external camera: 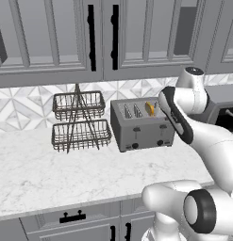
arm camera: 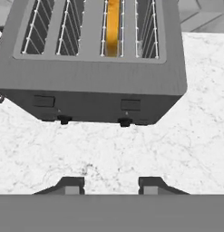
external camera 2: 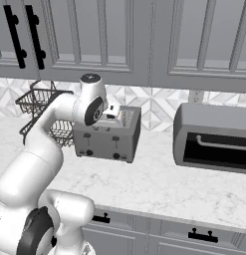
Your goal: Start the toaster. Once the lever pops up, take the bread to the plate on the dining counter.
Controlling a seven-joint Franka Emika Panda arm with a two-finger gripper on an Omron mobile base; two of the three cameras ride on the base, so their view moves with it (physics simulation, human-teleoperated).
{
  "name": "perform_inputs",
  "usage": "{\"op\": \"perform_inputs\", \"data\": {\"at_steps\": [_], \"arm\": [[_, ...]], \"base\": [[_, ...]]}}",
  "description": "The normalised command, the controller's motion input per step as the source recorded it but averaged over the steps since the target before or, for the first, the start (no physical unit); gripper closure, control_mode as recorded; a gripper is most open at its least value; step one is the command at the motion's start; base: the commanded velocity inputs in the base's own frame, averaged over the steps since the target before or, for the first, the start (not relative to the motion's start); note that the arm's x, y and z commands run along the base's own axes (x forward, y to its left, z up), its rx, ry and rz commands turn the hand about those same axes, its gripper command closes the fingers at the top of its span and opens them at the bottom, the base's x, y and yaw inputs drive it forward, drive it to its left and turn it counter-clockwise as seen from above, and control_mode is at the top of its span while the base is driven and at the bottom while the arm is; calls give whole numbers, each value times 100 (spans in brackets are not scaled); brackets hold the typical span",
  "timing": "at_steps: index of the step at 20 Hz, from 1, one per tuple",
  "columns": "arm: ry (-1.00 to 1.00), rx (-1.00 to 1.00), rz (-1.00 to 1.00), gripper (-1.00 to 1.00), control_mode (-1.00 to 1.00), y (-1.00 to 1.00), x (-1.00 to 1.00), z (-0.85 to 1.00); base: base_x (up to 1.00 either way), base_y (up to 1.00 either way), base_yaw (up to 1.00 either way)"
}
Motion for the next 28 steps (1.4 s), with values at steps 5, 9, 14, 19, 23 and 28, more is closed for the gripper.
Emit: {"op": "perform_inputs", "data": {"at_steps": [5,9,14,19,23,28], "arm": [[-15,0,0,100,-100,-2,44,-46],[-15,0,0,100,-100,-12,38,-46],[-5,0,0,100,-100,-24,28,-36],[0,0,0,100,-100,-16,31,-16],[0,0,0,100,-100,-1,31,-3],[0,0,0,100,-100,0,20,-3]], "base": [[0,0,0],[0,0,0],[0,0,0],[0,0,0],[0,0,0],[0,0,0]]}}
